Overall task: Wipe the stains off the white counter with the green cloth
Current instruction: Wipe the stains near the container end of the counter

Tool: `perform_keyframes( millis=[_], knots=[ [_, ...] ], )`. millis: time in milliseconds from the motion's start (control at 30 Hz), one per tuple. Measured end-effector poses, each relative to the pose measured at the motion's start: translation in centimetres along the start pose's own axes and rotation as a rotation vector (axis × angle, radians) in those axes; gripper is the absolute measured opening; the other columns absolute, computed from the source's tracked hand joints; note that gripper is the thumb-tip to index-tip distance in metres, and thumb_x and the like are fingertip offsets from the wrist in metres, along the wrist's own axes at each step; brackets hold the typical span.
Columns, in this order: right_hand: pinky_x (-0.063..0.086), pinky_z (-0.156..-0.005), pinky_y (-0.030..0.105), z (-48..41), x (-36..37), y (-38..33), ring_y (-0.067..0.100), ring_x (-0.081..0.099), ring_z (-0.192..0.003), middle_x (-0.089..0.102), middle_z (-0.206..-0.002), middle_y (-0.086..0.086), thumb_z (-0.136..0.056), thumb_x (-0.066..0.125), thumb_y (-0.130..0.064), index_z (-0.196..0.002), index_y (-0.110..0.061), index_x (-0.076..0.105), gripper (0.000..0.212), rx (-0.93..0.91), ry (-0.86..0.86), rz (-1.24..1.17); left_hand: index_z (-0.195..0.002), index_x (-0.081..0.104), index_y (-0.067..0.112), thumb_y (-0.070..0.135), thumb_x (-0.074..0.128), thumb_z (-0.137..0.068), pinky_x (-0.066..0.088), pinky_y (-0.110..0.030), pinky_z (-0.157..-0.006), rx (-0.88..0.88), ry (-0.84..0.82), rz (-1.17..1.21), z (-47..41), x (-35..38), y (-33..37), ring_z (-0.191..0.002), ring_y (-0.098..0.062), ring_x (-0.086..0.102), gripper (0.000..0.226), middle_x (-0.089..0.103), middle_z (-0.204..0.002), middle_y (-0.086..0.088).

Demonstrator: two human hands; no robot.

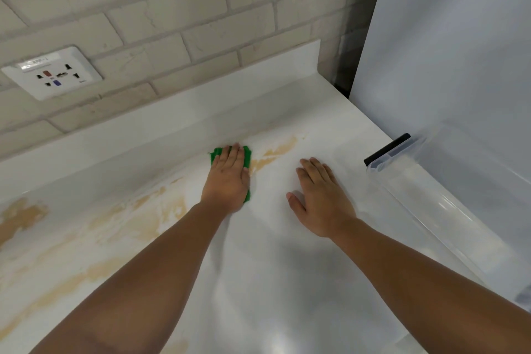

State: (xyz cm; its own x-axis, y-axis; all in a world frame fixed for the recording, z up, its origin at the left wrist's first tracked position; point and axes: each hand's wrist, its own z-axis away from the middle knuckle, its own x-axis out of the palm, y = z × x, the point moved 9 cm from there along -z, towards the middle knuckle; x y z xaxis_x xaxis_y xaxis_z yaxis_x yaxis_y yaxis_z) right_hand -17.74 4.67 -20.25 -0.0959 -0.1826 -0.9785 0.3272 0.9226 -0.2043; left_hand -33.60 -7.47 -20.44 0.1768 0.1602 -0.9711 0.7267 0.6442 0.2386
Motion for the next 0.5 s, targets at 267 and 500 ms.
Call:
perform_keyframes(
  millis=[267, 500],
  knots=[
    [0.012, -0.123, 0.042, 0.2, -0.3, 0.0, 0.027, 0.013, -0.150, 0.023, -0.160, 0.012, -0.092, 0.013, -0.056, -0.150, -0.004, 0.031, 0.079, -0.001, -0.009, 0.004, -0.154, 0.021, 0.012, 0.027, 0.028, -0.102, 0.003, -0.035, -0.123, 0.475, -0.099, 0.029, 6.2, 0.5, 4.3, -0.151, -0.015, 0.002, 0.054, 0.015, -0.162, -0.001],
    [0.015, -0.122, 0.043, 0.3, -0.2, 0.0, 0.028, 0.015, -0.149, 0.025, -0.159, 0.013, -0.094, 0.017, -0.055, -0.148, -0.004, 0.034, 0.076, 0.001, -0.008, -0.010, -0.152, 0.026, 0.009, 0.033, 0.024, -0.101, 0.006, -0.036, -0.123, 0.328, -0.054, 0.038, 7.9, -1.1, -1.8, -0.151, -0.019, 0.010, 0.057, 0.019, -0.161, -0.004]
  ],
)
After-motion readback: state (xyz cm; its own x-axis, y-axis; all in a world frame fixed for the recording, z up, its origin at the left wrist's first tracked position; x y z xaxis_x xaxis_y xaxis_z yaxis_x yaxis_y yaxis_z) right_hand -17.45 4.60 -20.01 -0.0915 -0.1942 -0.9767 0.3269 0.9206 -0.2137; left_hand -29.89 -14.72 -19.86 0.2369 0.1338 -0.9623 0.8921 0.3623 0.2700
